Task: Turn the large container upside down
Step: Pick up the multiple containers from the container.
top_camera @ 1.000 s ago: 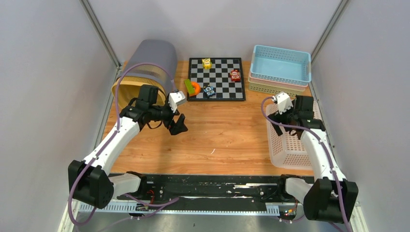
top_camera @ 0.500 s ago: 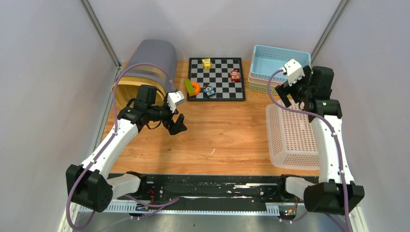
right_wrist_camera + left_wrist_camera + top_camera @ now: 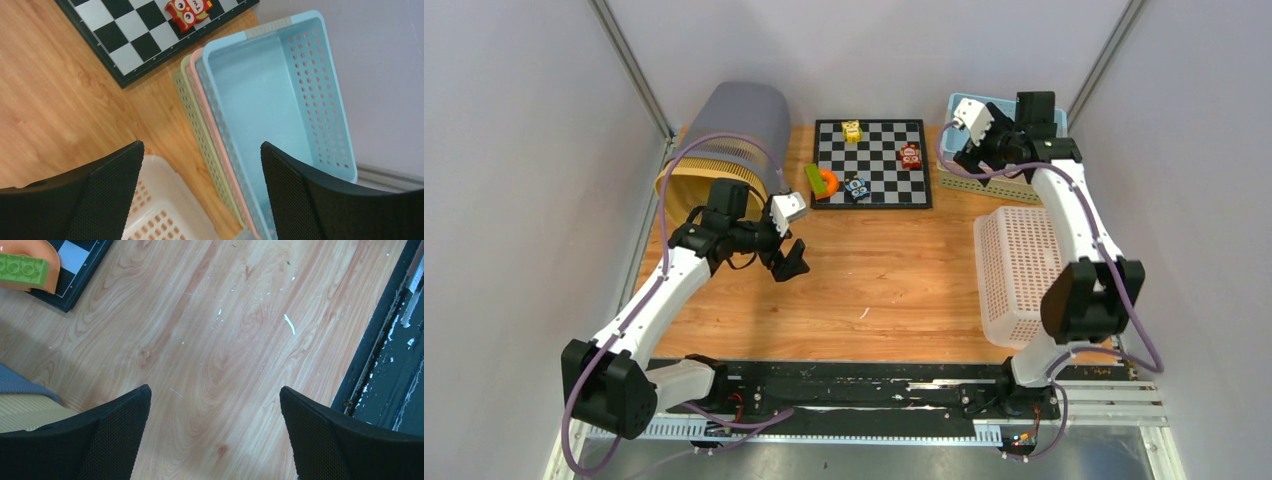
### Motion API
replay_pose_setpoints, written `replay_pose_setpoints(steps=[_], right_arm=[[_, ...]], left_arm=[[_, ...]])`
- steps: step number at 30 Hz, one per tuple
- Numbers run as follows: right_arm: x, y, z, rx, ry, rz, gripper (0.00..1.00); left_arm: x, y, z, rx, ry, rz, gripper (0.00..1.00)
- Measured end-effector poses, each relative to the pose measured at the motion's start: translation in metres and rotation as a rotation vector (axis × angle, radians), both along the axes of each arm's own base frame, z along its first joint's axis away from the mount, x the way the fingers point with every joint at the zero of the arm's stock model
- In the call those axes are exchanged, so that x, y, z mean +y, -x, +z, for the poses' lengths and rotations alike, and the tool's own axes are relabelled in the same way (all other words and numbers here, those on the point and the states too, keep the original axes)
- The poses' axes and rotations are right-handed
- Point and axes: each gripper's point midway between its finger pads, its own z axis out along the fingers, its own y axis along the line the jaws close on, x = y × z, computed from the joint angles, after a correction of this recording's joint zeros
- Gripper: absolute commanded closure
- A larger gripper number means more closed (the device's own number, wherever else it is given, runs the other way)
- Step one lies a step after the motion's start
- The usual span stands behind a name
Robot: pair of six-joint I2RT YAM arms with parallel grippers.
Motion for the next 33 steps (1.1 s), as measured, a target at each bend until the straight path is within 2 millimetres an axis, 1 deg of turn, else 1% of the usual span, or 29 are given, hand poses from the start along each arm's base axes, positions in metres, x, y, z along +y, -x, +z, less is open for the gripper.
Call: replay_pose_setpoints(steps=[2,4,7,9,13,18,19,27,29,33], right_arm=[[0.005,-0.022,-0.011,0.023,0.004,0.022,0.16],[0.006,-0.039,-0.025,0.057,0.01,0.033,0.17],[0.009,-0.056,-0.046,0.108,0.015,0.051,0.18],[0.01,-0.063,-0.058,0.135,0.022,0.065,0.17],[0.01,-0.07,-0.074,0.169,0.039,0.086,0.16],[0.007,-0.081,-0.081,0.173,0.07,0.11,0.04],[0.006,-0.082,-0.083,0.177,0.082,0.118,0.03],[-0.004,-0.092,-0.107,0.25,0.146,0.18,0.01],[-0.006,-0.092,-0.116,0.28,0.16,0.199,0.01],[-0.008,-0.08,-0.14,0.357,0.19,0.238,0.02]], left_arm=[[0.0,0.0,0.0,-0.003,-0.003,-0.001,0.0],[0.001,0.0,-0.001,-0.006,-0.006,-0.002,0.0],[0.001,-0.001,-0.001,-0.012,-0.01,-0.006,0.0],[0.001,-0.001,-0.001,-0.015,-0.013,-0.008,0.0],[0.002,-0.001,-0.002,-0.018,-0.018,-0.013,0.0],[0.002,-0.002,-0.006,-0.011,-0.026,-0.016,0.0],[0.002,-0.003,-0.007,-0.01,-0.028,-0.015,0.0],[0.004,-0.004,-0.012,0.002,-0.043,-0.012,0.0],[0.004,-0.005,-0.015,0.008,-0.047,-0.012,0.0],[0.004,-0.006,-0.019,0.02,-0.053,-0.011,0.0]])
